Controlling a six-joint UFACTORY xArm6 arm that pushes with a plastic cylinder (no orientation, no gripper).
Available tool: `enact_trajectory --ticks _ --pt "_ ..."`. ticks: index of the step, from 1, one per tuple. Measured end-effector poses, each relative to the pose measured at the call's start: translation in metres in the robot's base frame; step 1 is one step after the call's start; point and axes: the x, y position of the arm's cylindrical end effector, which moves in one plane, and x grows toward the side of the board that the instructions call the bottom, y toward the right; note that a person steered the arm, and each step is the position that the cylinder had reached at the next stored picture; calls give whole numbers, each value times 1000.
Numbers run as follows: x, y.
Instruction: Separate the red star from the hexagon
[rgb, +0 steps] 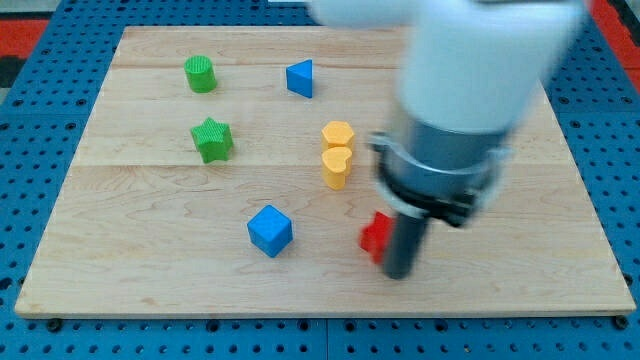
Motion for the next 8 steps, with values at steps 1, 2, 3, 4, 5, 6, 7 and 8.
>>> enact_trajectory --ticks 1,2,3,4,5,6,7,8 --pt "-55 1" --pt "-38 -40" --pt "-35 -80" --pt "-80 -74" --pt "-80 -33" --pt "-71 -30" --pt "-96 7" --pt "-141 53"
